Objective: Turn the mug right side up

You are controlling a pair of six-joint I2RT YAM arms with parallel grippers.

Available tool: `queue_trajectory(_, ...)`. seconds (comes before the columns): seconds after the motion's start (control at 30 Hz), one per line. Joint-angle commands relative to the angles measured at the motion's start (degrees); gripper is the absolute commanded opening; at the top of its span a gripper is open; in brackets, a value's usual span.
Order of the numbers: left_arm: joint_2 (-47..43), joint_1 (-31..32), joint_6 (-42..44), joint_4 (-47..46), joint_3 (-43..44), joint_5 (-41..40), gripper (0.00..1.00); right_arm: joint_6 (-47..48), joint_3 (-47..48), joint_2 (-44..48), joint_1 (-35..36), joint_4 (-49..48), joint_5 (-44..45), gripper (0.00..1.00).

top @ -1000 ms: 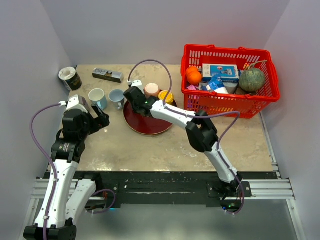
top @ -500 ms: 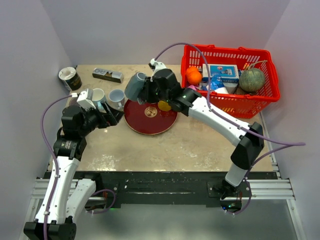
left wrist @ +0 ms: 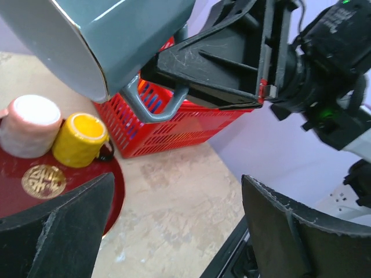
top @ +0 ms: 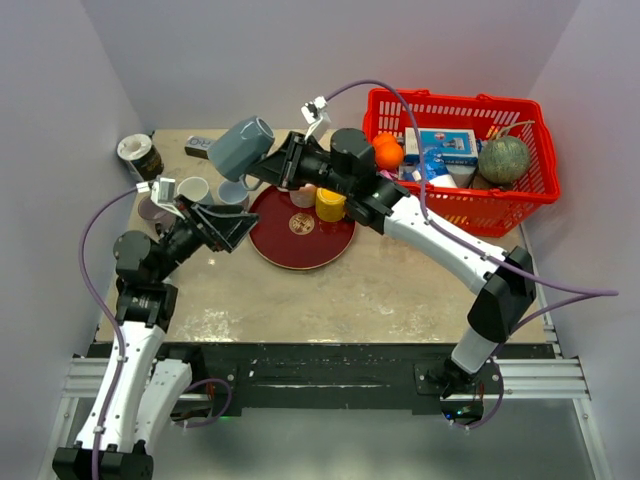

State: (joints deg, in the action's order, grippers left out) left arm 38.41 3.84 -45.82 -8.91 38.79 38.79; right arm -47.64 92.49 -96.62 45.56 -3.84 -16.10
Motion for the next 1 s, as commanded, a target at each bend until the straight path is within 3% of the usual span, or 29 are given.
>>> queue_trajectory(0.0, -2.73, 0.12, -9.62, -15.85, -3.89, -0.11, 0.95, -5.27, -0.2, 4.33, 0.23, -18.39, -6.22, 0.0)
queue_trajectory(0.37, 0.35, 0.12, -23.33, -31.86, -6.44, -1.69, 0.84, -12.04, -2.22, 3.72, 0.32, -29.56, -13.78, 0.0)
queue_trajectory(0.6, 0.87, 0.12, -25.1, -33.8, -6.79, -5.56, 0.76, -11.86, -4.95, 5.12, 1.19, -30.7, -14.66, 0.0)
queue_trajectory(0.8, 1.84, 0.12, -27.56, -37.41, -7.58, -6.35, 0.67, -12.22, -6.79, 5.56, 1.64, -31.41, -14.66, 0.0)
queue_trajectory(0.97, 1.05, 0.12, -31.16, -39.16, -11.44, -9.69, 0.53, -11.07, -7.41, 5.21, 3.21, -31.58, -12.3, 0.0)
